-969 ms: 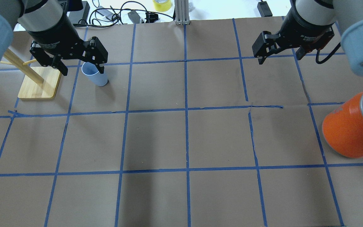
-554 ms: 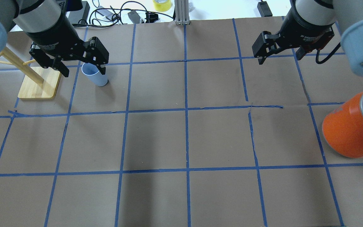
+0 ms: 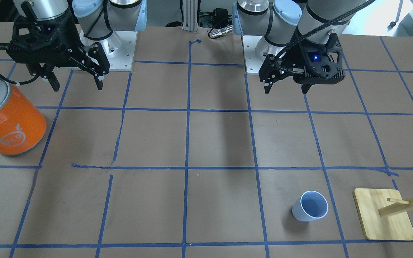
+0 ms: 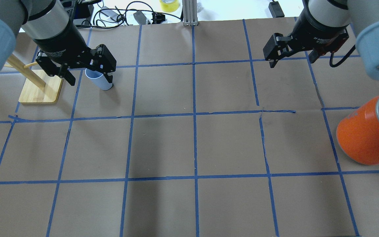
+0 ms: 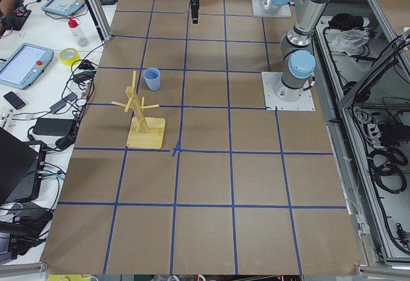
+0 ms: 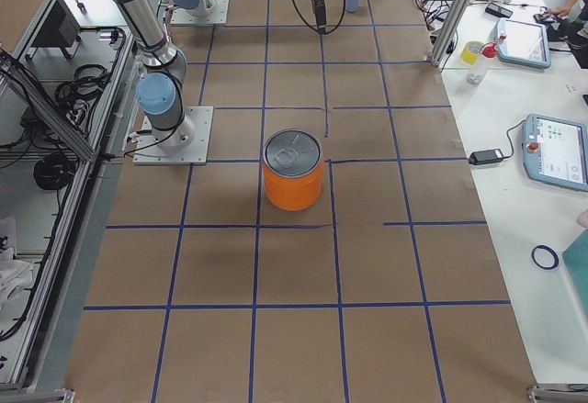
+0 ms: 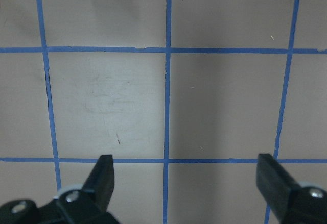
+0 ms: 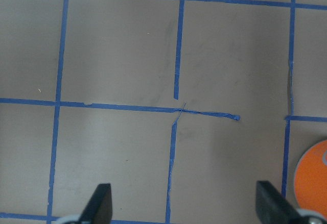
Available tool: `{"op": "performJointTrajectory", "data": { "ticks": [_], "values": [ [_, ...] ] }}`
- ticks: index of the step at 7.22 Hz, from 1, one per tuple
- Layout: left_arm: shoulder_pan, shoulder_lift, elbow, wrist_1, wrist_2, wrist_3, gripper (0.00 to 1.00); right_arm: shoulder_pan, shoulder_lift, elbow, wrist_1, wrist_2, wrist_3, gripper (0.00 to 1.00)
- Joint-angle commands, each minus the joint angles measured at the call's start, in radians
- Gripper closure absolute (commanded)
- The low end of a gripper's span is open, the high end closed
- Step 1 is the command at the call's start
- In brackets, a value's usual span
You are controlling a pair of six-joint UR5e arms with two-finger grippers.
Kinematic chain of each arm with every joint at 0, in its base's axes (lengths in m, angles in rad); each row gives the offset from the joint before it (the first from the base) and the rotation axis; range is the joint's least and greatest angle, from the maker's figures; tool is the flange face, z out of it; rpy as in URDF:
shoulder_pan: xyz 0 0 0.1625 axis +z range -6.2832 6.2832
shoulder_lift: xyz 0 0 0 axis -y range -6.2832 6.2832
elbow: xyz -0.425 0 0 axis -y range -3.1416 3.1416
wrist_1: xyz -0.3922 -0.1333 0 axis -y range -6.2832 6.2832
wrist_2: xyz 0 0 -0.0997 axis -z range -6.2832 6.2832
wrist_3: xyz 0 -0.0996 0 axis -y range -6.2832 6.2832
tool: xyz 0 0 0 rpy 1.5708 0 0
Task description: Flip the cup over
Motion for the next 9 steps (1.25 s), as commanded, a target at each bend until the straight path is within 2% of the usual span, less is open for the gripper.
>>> {"op": "performJointTrajectory", "data": {
  "ticks": [1,9],
  "values": [
    [0.0,0.0,-0.002,-0.001,0.0,0.0,0.0,-0.001,0.001,0.0,0.0,0.0,0.0,0.0],
    [0.002,-0.009,-0.012,0.019,-0.002,0.0,0.0,-0.001,0.001,-0.001,-0.006,0.0,0.002,0.0]
  ]
}}
